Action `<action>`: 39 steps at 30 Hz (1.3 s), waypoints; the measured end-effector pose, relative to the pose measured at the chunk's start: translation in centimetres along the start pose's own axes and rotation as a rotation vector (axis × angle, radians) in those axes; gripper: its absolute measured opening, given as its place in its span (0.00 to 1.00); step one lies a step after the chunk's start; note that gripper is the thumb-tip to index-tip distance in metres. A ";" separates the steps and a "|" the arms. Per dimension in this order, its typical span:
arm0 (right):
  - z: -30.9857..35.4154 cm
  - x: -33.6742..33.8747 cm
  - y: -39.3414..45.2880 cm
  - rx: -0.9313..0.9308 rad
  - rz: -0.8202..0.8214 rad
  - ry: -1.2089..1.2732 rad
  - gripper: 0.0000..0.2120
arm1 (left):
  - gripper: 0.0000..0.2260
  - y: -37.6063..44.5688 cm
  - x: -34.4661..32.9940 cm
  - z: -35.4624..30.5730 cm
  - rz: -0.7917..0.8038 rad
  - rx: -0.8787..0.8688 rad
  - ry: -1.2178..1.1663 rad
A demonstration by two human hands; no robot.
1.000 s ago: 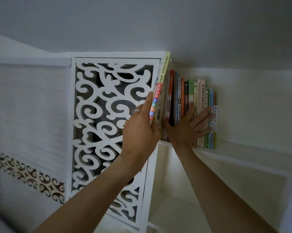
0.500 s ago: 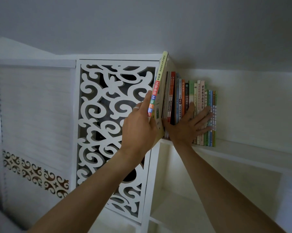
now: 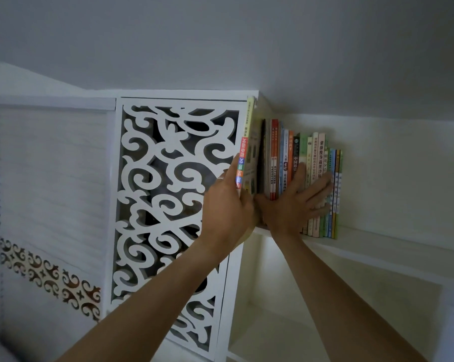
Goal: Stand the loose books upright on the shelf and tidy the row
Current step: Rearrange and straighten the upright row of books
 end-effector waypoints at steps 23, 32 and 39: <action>-5.1 4.0 1.2 0.188 -0.078 -0.036 0.45 | 0.16 7.4 -9.6 4.6 -0.289 -0.066 0.373; -5.2 2.8 1.7 0.157 0.023 0.012 0.49 | 0.13 7.6 -8.2 3.0 -0.286 -0.105 0.510; -5.7 3.0 1.7 0.182 0.028 0.054 0.46 | 0.31 8.3 -10.7 5.2 -0.094 -0.040 0.393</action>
Point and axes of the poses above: each hand's wrist, its own y-axis towards the middle knuckle, its own x-axis out of the back of the hand, z = x × y, the point moved 7 cm from there along y, towards the middle knuckle, and after that the axes turned 13 degrees about z, right-handed, at the moved point
